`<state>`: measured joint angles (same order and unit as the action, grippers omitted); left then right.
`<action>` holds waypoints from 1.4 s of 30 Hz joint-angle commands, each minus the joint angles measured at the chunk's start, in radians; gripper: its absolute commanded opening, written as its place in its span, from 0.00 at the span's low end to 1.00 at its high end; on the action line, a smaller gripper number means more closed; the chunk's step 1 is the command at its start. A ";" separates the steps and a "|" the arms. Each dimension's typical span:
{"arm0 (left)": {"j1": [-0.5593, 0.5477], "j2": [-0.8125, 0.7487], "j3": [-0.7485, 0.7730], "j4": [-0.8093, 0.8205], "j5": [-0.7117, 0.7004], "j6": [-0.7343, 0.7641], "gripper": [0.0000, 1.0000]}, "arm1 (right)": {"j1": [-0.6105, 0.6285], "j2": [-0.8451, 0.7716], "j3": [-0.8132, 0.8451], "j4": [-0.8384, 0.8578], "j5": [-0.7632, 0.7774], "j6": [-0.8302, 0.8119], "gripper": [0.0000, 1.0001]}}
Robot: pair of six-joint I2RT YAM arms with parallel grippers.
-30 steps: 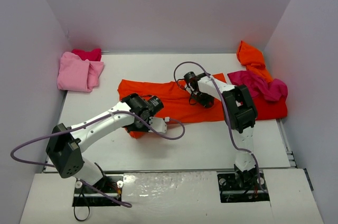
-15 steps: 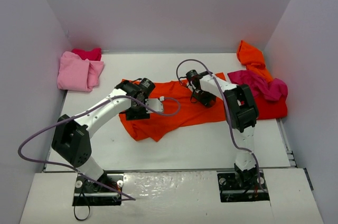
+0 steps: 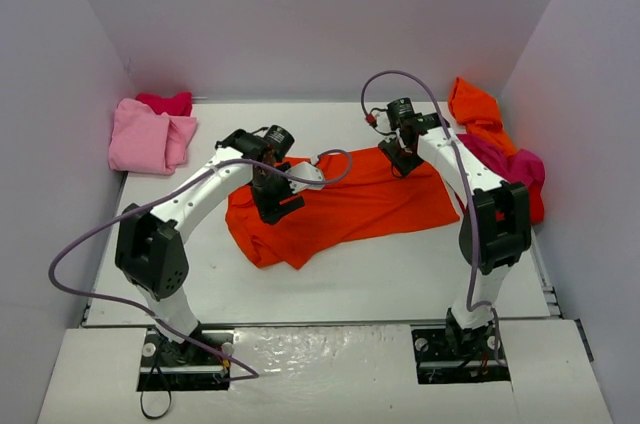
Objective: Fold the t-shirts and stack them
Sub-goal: Grap the side of the flattened tshirt closest away from the robot with both arms
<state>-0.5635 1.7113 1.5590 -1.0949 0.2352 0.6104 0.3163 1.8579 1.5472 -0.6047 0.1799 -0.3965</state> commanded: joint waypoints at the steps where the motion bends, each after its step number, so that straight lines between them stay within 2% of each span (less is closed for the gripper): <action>1: 0.004 0.021 0.020 -0.041 0.176 -0.115 0.58 | -0.005 -0.107 -0.022 0.003 -0.136 0.007 0.37; 2: -0.019 0.004 -0.042 0.027 0.090 -0.118 0.57 | -0.002 -0.125 -0.052 0.019 -0.137 0.004 0.37; 4: -0.047 -0.031 -0.132 0.076 0.030 -0.076 0.55 | -0.004 -0.139 -0.081 0.027 -0.124 -0.005 0.37; 9: -0.062 -0.048 -0.236 0.095 -0.036 -0.013 0.52 | -0.008 -0.188 -0.186 0.034 -0.103 -0.065 0.32; 16: -0.062 -0.024 -0.312 0.129 -0.076 0.036 0.49 | -0.006 -0.238 -0.286 0.023 -0.054 -0.111 0.31; 24: -0.049 0.009 -0.312 0.162 -0.164 0.088 0.47 | 0.001 -0.243 -0.280 0.022 -0.076 -0.098 0.31; 35: -0.039 0.081 -0.227 0.142 -0.162 0.107 0.45 | 0.007 -0.245 -0.296 0.021 -0.075 -0.090 0.31; 37: -0.037 0.092 -0.221 0.149 -0.167 0.109 0.42 | 0.007 -0.247 -0.297 0.020 -0.073 -0.092 0.31; 41: -0.030 0.114 -0.207 0.152 -0.164 0.114 0.26 | 0.009 -0.247 -0.303 0.021 -0.068 -0.091 0.31; 42: -0.028 0.118 -0.203 0.153 -0.163 0.114 0.25 | 0.009 -0.246 -0.304 0.022 -0.068 -0.090 0.31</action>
<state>-0.6049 1.8373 1.3037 -0.9266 0.0731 0.7077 0.3157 1.6626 1.2502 -0.5831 0.0906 -0.4874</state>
